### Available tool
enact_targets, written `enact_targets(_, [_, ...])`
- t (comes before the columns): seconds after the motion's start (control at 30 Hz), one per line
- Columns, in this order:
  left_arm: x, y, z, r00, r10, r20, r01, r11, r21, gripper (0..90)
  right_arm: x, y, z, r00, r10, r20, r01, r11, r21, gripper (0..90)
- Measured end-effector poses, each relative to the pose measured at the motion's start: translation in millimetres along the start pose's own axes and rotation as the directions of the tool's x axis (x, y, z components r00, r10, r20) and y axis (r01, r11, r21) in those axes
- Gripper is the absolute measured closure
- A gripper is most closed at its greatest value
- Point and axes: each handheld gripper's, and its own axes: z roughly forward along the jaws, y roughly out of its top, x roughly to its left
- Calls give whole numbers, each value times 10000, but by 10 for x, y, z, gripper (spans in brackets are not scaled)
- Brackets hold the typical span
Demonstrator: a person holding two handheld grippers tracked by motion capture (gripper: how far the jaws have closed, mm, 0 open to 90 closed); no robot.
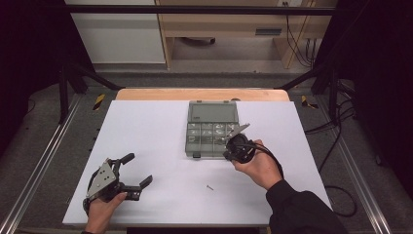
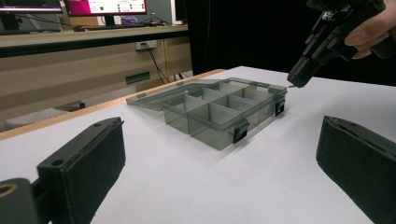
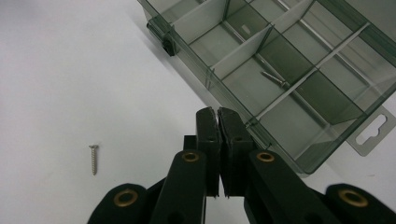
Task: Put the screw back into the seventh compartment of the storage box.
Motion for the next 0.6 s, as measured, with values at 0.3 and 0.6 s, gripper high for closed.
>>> enact_targets(0.3, [-2,-3,7,10000,16,1,-16,10000,5,13,-37,57,57,9998,128,181,-125,9998,-169,877])
enact_targets(0.6, [-4,-3,9,10000,15,12,-15,10000,11,12,-87,93,96,9991,325,289,-316,9989,-340,878])
